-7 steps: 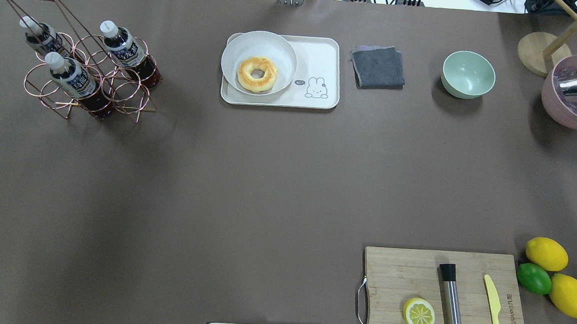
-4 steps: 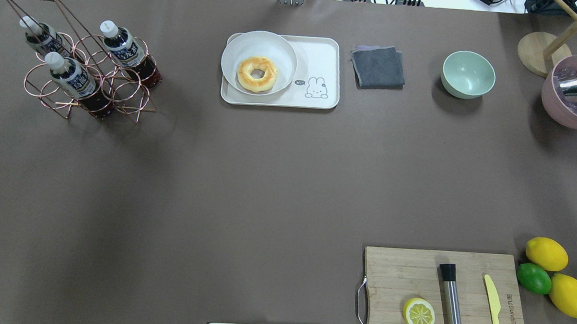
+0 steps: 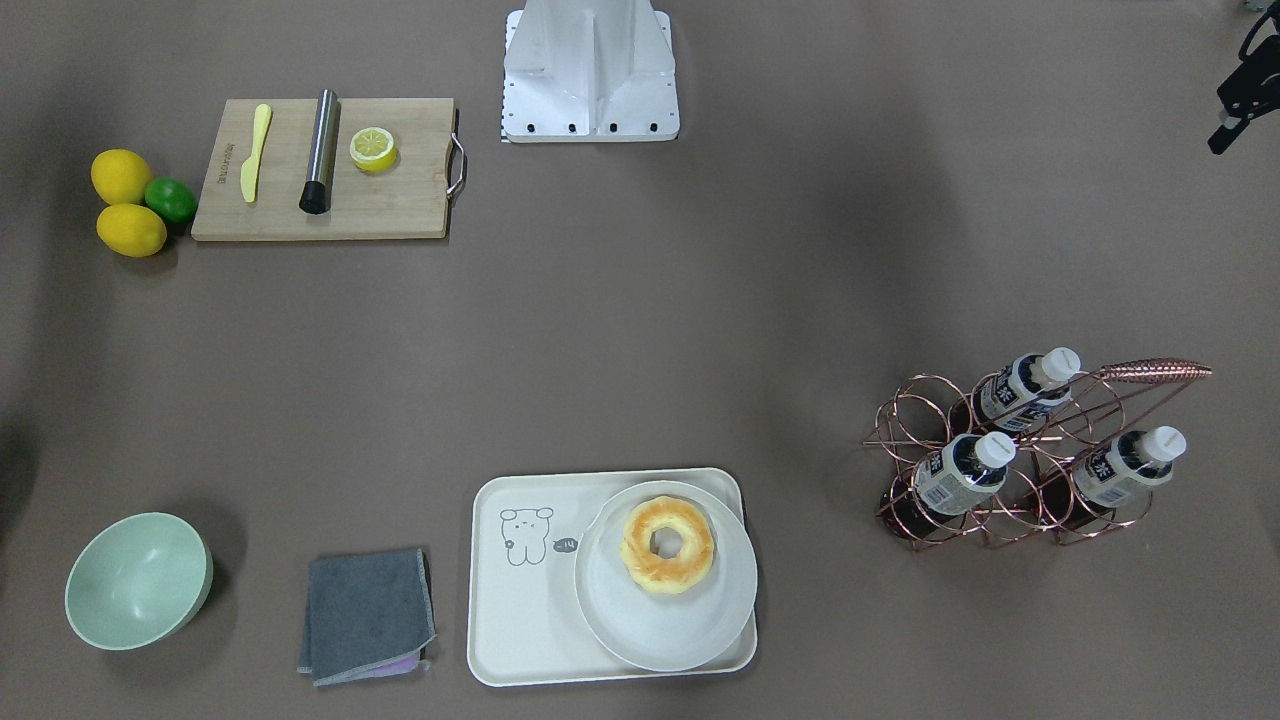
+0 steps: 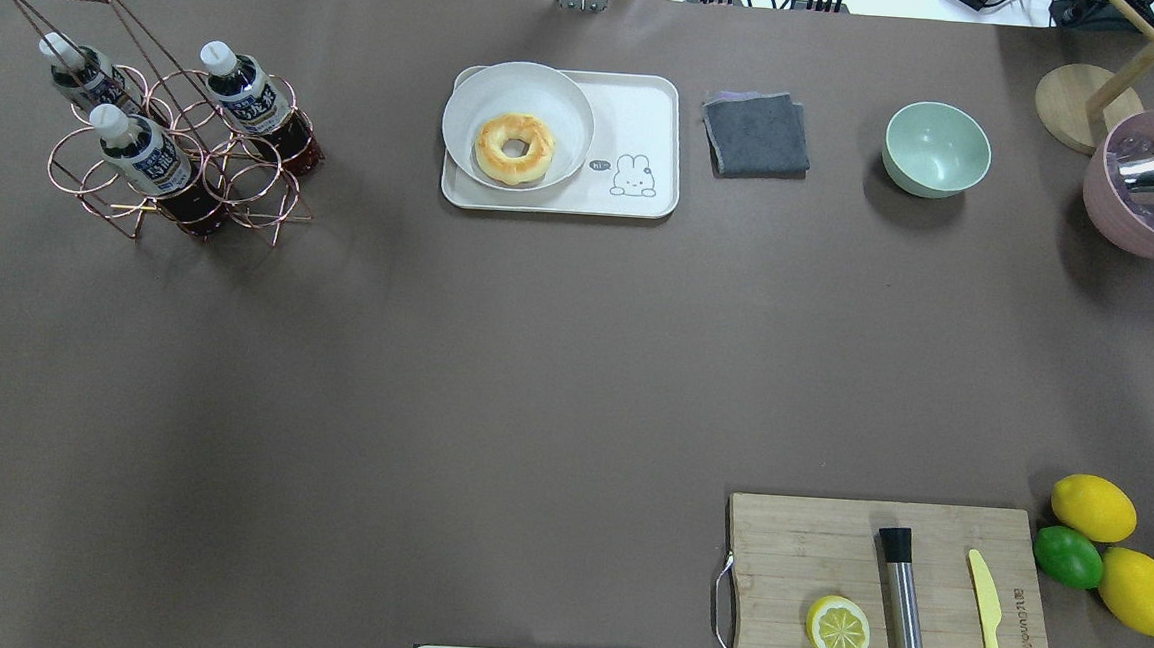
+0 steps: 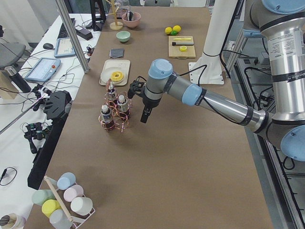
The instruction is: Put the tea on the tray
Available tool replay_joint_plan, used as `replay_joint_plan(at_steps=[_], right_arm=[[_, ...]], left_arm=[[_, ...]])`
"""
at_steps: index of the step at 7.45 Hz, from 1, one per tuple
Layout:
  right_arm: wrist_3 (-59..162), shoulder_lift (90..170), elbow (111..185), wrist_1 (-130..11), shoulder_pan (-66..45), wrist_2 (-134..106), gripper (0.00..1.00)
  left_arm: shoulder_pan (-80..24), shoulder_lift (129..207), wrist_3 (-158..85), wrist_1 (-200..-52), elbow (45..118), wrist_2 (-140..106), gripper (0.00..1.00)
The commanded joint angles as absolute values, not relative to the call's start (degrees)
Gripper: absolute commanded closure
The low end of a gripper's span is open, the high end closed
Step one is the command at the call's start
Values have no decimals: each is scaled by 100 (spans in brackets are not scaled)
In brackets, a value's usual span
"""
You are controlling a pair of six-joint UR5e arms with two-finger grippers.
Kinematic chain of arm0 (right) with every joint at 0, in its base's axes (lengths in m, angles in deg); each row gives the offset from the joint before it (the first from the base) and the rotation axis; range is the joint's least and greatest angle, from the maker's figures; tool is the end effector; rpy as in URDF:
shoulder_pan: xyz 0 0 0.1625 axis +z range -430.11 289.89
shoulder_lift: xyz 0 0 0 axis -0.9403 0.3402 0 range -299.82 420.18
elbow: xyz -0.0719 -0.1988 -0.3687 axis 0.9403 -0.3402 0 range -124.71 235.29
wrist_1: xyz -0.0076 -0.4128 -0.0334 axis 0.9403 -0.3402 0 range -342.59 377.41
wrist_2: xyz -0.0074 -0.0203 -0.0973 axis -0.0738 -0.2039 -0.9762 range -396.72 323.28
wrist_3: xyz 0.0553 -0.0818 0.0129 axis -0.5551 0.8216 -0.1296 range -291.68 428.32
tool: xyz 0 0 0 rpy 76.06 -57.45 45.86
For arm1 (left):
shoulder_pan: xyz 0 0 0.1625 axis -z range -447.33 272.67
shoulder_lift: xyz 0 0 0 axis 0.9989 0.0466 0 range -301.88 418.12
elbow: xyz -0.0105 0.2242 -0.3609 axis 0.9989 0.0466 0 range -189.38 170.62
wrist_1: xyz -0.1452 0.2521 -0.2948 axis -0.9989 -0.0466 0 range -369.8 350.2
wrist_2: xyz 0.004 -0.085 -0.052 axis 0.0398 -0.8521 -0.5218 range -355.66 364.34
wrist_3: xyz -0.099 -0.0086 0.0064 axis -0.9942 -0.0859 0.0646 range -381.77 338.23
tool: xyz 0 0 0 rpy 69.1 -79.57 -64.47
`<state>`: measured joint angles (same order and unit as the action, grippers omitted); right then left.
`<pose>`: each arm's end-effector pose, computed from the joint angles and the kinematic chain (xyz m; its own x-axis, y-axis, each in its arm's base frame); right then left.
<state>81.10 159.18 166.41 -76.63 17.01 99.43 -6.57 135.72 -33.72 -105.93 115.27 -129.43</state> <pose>0.0400 -0.4278 0.5543 0.6587 -0.3514 0.6653 0.2005 0.9342 0.2950 -0.0004 -0.3989 0.4450 0.6749 0.2511 -0.6939 -0.0016 0.9408 0.3389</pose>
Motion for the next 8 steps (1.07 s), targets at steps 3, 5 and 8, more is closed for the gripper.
replay_joint_plan(at_steps=[3,5,8], right_arm=[[8115,15914,16533,-7663,1699,9942,0],[8089,15914,16533,-7663,1699,9933,0],[8053,15905,16506,-7663,1690,9950,0]], left_arm=[[-2332,15326,-6083,-10657,10922,-11668,3],[-2519,15901,-6115,-10657,10402,-11519,4],[-2694,16166,-6053,-11076,9699,-11519,9]])
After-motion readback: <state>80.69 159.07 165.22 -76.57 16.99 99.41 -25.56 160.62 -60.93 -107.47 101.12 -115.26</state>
